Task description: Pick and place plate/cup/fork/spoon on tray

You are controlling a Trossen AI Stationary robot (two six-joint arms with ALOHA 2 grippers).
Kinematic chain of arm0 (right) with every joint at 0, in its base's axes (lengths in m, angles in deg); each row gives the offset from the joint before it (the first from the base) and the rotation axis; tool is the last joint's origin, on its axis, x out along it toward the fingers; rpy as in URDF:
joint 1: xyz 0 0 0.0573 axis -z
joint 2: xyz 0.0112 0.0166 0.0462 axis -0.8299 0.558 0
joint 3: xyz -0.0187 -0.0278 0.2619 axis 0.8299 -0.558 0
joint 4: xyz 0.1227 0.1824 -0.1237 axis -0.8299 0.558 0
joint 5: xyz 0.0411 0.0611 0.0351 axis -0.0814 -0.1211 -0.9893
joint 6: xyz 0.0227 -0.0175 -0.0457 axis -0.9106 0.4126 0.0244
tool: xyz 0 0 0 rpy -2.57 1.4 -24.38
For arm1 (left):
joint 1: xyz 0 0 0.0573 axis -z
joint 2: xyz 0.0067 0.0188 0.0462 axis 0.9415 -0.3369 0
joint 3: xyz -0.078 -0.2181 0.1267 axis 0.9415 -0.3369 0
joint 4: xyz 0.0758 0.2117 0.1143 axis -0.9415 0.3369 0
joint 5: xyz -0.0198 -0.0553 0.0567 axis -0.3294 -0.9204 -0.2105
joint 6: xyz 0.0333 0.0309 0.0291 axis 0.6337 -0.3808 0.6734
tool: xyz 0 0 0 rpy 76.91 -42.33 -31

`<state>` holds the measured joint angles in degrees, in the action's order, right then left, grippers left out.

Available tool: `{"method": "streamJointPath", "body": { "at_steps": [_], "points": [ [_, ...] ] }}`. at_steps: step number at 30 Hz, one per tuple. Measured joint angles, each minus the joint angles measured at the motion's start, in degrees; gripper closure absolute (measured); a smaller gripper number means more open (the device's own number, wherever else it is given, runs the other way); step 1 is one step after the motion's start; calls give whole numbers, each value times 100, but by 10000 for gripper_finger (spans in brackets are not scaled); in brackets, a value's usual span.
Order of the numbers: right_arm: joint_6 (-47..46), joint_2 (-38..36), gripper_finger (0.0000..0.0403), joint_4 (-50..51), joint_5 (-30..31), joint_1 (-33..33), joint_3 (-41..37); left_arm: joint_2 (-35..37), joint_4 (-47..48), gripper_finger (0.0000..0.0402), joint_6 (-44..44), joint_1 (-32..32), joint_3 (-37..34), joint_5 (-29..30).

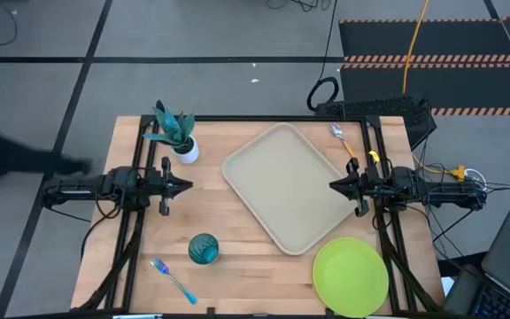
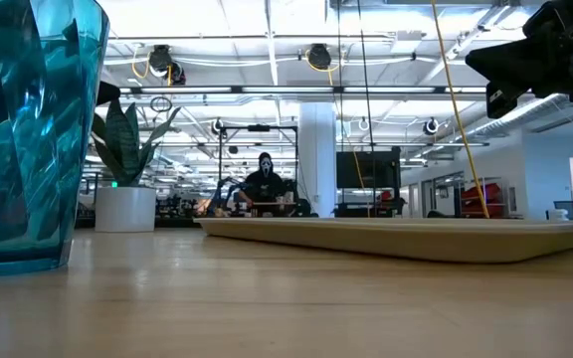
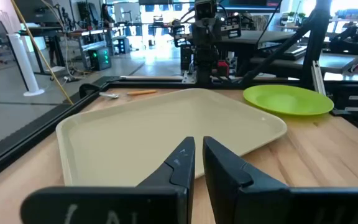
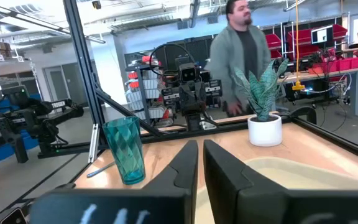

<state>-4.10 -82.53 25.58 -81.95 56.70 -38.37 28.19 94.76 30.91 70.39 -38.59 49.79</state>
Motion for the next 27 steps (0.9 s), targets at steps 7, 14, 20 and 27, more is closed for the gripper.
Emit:
{"method": "streamJointPath", "body": {
  "at_steps": [7,14,20,27],
  "points": [
    [1,-2,383,1,0,1,-1,0,2,364,0,2,2,2],
    [779,0,383,0,2,1,0,0,2,364,1,0,1,1],
    [549,0,383,-6,2,-1,1,1,1,364,0,1,0,0],
    [243,0,383,-673,7,0,-1,0,0,364,0,1,2,2]
  ]
}}
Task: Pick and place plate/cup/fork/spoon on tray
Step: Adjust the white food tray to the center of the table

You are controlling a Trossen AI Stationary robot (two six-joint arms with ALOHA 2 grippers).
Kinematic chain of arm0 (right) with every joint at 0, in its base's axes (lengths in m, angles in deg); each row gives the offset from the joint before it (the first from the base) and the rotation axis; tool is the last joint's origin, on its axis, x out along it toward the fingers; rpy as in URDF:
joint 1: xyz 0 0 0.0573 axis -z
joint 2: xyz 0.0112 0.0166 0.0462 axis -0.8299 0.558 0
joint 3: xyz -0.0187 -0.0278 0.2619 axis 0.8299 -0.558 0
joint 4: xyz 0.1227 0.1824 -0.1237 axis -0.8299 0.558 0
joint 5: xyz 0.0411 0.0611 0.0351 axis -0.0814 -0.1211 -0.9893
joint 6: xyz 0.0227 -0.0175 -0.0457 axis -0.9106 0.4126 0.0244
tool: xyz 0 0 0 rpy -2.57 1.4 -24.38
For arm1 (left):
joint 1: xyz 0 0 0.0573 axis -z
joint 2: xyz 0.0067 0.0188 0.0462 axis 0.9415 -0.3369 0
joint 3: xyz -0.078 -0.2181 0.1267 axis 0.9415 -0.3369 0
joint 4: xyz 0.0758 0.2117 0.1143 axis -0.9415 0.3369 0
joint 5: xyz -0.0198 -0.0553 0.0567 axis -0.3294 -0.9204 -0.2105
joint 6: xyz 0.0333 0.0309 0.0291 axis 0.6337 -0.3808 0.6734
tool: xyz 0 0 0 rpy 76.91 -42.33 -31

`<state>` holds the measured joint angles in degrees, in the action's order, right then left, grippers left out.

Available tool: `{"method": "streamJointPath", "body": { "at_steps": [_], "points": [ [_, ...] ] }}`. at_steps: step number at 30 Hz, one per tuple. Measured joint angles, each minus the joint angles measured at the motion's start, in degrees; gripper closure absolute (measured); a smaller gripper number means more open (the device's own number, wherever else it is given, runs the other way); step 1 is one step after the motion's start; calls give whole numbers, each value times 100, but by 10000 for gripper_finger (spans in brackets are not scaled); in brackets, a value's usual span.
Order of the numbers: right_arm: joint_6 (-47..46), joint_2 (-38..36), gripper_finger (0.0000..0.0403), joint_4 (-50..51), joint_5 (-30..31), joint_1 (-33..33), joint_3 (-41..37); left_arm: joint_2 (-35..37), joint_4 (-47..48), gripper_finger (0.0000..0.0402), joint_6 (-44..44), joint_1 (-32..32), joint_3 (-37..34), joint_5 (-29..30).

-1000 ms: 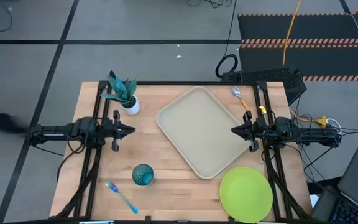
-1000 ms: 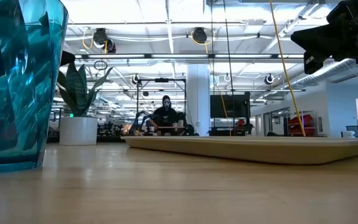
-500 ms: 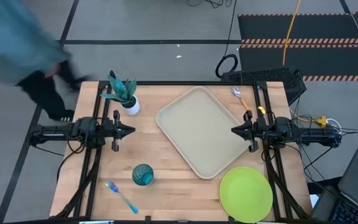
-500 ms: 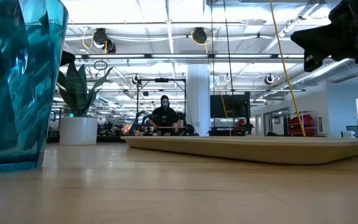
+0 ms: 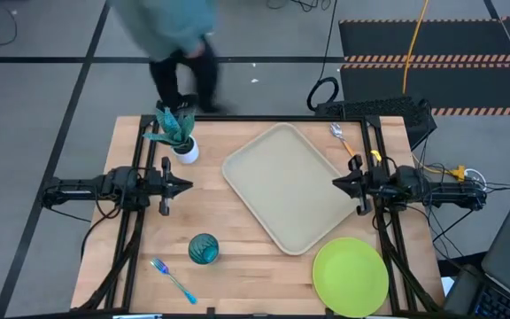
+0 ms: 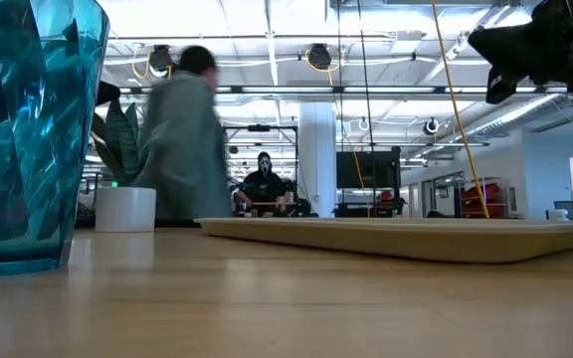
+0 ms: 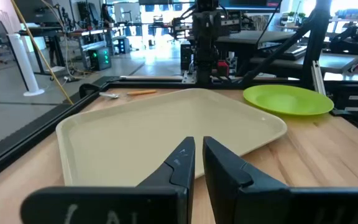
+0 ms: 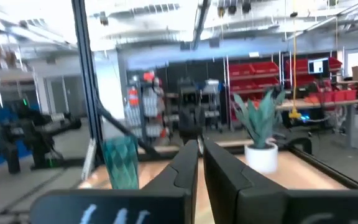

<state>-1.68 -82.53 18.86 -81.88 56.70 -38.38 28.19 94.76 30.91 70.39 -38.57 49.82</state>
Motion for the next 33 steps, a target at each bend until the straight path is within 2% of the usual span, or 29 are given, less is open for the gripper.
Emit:
{"method": "streamJointPath", "body": {
  "at_steps": [5,14,19,22,26,33],
  "points": [
    [-531,0,383,-261,-2,-1,0,0,1,364,0,0,0,-1],
    [-546,0,383,-33,4,-1,0,2,-4,364,17,1,-2,-2],
    [-544,0,383,249,9,3,0,1,-116,364,-527,1,-2,-2],
    [-532,0,383,200,20,3,0,0,-476,364,-1261,-1,-1,-3],
    [51,0,383,-462,291,5,0,2,-1026,364,-2135,1,-2,-13],
    [863,-2,383,-2028,919,6,0,0,-1740,364,-2644,0,-2,-22]
  ]
}}
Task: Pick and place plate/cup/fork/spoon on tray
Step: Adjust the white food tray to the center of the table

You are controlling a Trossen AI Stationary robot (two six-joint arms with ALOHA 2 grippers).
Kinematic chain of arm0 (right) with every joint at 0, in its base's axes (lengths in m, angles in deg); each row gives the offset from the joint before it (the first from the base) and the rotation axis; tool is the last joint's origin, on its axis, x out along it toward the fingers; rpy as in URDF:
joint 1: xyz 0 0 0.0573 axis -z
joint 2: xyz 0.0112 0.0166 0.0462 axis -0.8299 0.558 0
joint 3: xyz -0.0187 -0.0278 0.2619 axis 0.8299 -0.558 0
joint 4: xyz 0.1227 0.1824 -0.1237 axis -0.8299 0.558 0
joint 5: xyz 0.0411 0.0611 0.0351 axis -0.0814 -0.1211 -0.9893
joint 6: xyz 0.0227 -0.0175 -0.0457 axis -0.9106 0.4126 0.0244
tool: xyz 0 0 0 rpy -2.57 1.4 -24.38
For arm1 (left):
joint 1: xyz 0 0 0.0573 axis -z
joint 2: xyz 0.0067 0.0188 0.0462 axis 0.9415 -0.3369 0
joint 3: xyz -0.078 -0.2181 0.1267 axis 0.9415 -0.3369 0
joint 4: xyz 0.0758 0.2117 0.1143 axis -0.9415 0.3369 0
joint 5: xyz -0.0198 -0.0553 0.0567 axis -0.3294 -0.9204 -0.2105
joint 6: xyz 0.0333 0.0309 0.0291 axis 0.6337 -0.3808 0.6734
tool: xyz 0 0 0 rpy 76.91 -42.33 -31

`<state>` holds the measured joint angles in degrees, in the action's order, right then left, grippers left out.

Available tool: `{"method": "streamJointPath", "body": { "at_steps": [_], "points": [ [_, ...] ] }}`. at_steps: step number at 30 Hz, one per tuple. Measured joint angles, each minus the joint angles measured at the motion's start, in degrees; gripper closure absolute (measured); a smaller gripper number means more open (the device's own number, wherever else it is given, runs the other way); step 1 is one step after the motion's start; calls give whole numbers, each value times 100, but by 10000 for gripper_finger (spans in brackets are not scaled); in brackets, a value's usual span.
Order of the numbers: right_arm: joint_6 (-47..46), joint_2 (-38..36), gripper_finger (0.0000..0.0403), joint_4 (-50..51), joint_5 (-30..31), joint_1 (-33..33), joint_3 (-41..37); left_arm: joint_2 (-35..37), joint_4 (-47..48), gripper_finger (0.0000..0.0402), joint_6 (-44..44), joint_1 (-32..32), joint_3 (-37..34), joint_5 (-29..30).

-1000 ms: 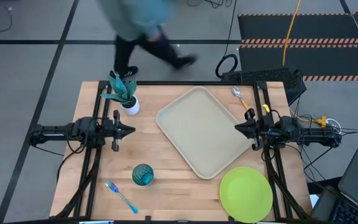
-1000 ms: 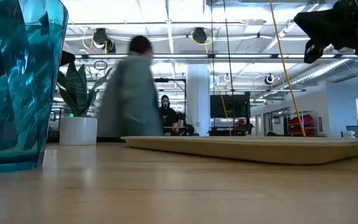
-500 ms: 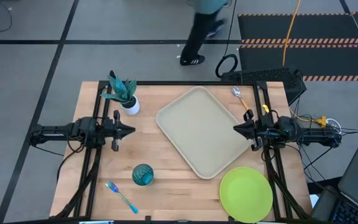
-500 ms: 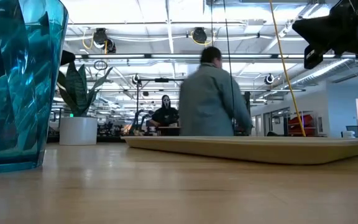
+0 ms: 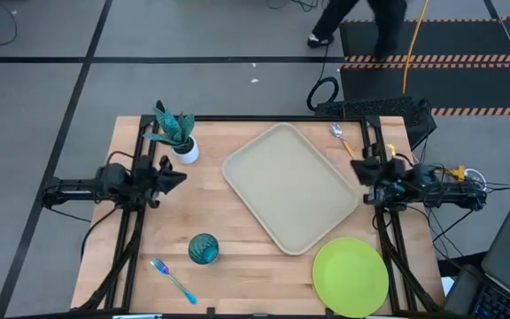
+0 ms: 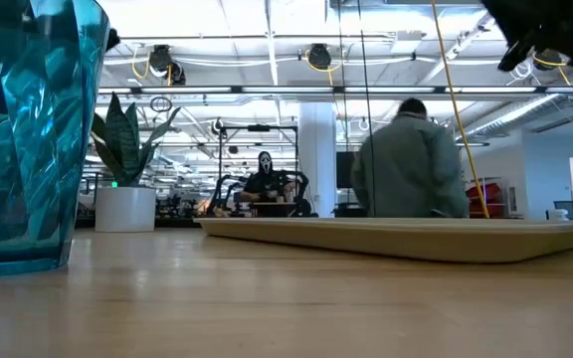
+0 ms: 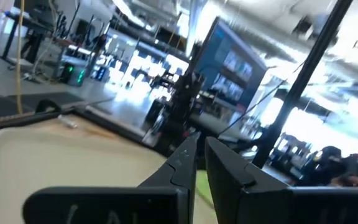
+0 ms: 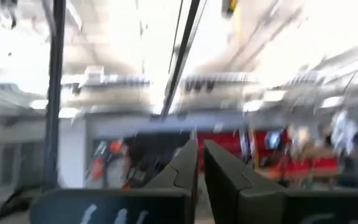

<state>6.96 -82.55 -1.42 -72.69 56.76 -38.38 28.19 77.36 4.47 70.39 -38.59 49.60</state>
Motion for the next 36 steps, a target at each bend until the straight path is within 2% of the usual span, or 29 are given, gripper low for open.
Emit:
{"method": "streamJointPath", "body": {
  "at_steps": [3,10,12,14,16,19,22,25,31,36],
  "points": [
    [365,0,383,-443,-3,-1,12,0,-480,364,-44,2,0,0],
    [829,304,383,-180,3,-1,481,2,-2319,364,522,1,2,0],
    [858,510,383,-116,5,-1,689,2,-2449,364,734,2,96,1],
    [864,826,383,186,15,-1,894,-8,-1786,364,1010,1,412,38],
    [860,1192,383,570,24,-1,1182,-162,-616,364,1229,4,930,333],
    [851,1820,383,1237,313,-3,1715,-769,966,364,1417,4,1817,816],
    [886,2432,383,1951,786,-1,2157,-1659,1832,364,1689,2,2750,917],
    [891,2923,383,2190,1087,-1,2488,-2664,2636,364,2127,6,3716,918],
    [992,3589,383,2227,1226,-1,2801,-4631,4203,364,3002,11,5380,940],
    [1285,3772,383,2083,1717,-1,2829,-6131,5326,364,3658,90,6465,948]
  ]
}}
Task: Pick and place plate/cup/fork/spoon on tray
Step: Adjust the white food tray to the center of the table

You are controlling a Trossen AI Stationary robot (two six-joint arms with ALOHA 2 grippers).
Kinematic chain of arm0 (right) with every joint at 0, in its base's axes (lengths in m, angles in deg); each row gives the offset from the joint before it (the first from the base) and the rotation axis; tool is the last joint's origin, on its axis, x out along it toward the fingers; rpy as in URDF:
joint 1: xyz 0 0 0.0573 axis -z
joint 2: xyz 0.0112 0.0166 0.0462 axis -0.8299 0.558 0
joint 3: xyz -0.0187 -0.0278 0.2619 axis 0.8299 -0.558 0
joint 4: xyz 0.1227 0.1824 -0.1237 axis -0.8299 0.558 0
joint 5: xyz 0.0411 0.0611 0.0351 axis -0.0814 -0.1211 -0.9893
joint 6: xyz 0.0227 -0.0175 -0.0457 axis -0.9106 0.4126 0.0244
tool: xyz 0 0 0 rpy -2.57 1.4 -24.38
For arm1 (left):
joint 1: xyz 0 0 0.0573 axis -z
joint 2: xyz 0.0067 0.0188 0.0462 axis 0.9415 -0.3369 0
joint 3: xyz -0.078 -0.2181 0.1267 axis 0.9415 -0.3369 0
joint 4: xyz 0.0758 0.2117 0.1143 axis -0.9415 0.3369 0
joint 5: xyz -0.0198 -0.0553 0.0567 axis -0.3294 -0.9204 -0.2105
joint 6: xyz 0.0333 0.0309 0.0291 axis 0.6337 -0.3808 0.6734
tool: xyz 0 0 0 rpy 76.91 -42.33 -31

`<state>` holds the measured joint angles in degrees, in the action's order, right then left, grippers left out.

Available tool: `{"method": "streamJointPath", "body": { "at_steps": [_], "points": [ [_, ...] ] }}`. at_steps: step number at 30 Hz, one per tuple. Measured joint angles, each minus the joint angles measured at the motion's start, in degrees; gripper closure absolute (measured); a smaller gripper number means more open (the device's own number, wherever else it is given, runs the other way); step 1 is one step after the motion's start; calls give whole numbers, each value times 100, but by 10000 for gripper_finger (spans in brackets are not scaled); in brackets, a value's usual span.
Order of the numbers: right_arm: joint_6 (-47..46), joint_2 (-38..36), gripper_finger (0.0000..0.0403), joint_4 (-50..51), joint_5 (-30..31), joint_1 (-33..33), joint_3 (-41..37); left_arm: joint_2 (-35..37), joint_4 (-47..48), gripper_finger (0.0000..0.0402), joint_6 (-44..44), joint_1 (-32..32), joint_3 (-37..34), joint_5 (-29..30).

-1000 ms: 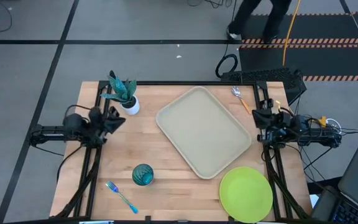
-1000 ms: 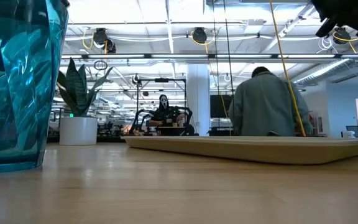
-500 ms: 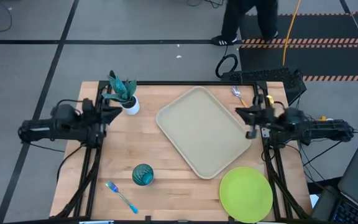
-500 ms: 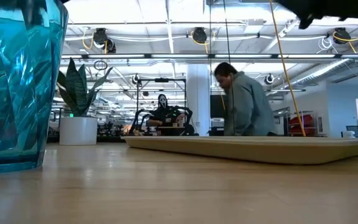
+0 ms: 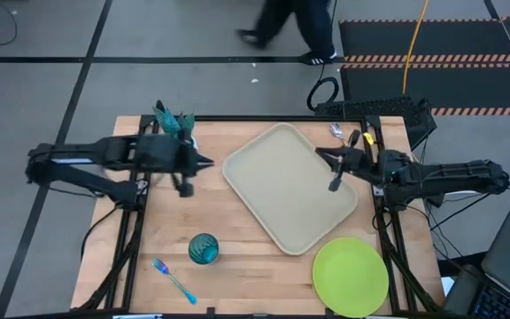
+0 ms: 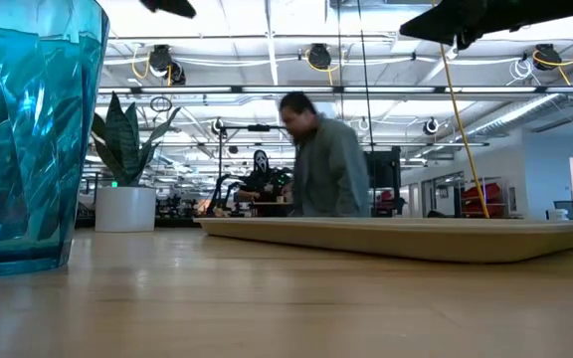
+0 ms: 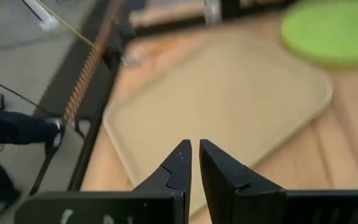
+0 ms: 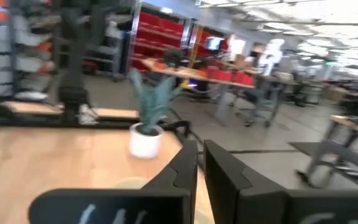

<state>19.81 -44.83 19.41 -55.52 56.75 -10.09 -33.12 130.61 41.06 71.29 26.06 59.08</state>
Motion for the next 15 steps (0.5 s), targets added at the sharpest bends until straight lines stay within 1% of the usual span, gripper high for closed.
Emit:
{"method": "streamJointPath", "body": {
  "at_steps": [3,7,10,13,15],
  "points": [
    [64,5,383,-36,150,2,2,-762,528,364,256,53,581,5],
    [84,7,383,-74,216,2,2,-1644,1108,364,768,95,1100,28],
    [162,7,383,-75,217,2,2,-2160,1454,364,1370,102,1255,79],
    [188,7,383,-96,216,2,2,-2638,1725,364,2080,102,1235,101],
    [229,7,383,-113,216,2,2,-2911,1797,364,2426,102,1222,243]
  ]
}}
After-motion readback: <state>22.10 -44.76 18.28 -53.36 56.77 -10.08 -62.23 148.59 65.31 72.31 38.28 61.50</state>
